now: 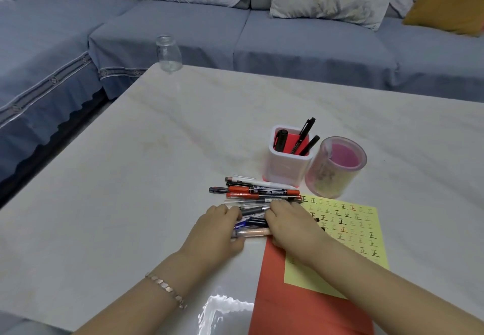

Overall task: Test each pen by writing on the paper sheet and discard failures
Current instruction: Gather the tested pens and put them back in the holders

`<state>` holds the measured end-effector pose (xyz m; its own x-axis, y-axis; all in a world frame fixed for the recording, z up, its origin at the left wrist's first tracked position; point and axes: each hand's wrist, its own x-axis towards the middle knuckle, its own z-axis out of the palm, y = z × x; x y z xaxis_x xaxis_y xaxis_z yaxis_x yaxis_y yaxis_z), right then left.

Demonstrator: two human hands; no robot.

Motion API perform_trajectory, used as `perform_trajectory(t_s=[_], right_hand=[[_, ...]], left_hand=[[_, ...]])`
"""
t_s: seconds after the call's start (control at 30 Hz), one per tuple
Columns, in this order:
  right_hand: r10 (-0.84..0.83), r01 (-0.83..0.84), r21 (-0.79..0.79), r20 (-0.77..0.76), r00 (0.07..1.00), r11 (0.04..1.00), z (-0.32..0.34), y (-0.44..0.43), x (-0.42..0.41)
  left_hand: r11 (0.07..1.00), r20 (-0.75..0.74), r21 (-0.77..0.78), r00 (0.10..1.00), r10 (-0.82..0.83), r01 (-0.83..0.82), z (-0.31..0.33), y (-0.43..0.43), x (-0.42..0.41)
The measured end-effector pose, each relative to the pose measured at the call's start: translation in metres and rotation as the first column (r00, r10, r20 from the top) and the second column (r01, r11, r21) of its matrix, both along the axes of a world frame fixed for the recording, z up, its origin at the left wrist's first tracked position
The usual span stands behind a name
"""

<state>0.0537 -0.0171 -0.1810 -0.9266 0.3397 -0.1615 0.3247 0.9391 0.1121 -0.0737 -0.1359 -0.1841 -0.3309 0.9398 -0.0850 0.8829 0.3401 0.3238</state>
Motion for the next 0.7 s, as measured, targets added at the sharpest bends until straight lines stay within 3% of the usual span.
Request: perform_trajectory(t_s=[0.07, 0.13, 0.23, 0.3, 0.37, 0.43, 0.47, 0.53, 0.6, 0.7], right_hand=[[0.016, -0.016, -0.053, -0.002, 1.000, 0.998, 0.014, -0.002, 0.002], [-0.036, 0.021, -0.141, -0.102, 0.994, 0.990, 0.022, 0.007, 0.012], [-0.272, 0.164, -0.548, -0.121, 0.955, 0.820, 0.035, 0.014, 0.032], [-0.500, 0.173, -0.810, -0.164, 0.850, 0.561, 0.046, 0.013, 0.043], [-0.686, 0.066, -0.976, -0.099, 0.721, 0.210, 0.055, 0.012, 0.049], [-0.739, -0.048, -0.994, 0.037, 0.672, -0.094, 0.065, 0.009, 0.054], [-0.739, -0.080, -0.982, 0.076, 0.670, -0.173, 0.068, 0.009, 0.056], [-0.737, -0.110, -0.964, 0.107, 0.667, -0.240, 0.072, 0.007, 0.058], [-0.756, -0.133, -0.958, 0.111, 0.645, -0.255, 0.073, 0.006, 0.059], [-0.791, -0.173, -0.948, 0.114, 0.600, -0.268, 0.076, 0.007, 0.059]], left_hand=[[0.999, -0.019, 0.010, 0.999, -0.035, 0.035, 0.000, -0.001, -0.002], [0.999, -0.003, 0.041, 0.999, -0.033, 0.033, -0.001, -0.003, -0.005], [0.996, 0.025, 0.092, 1.000, 0.010, -0.012, -0.002, -0.004, -0.006], [0.990, 0.015, 0.135, 0.999, 0.036, -0.037, -0.001, -0.001, -0.005], [0.983, -0.006, 0.173, 0.998, 0.057, -0.055, 0.000, 0.002, -0.005], [0.985, -0.024, 0.166, 0.998, 0.060, -0.055, 0.000, 0.005, -0.004], [0.986, -0.032, 0.158, 0.998, 0.059, -0.053, 0.000, 0.005, -0.003], [0.978, 0.029, 0.199, 0.998, 0.063, -0.067, -0.001, 0.006, -0.003], [0.951, 0.200, 0.274, 0.976, 0.086, -0.140, 0.004, 0.007, -0.001], [0.865, 0.583, 0.352, 0.807, 0.097, -0.358, 0.030, 0.015, 0.009]])
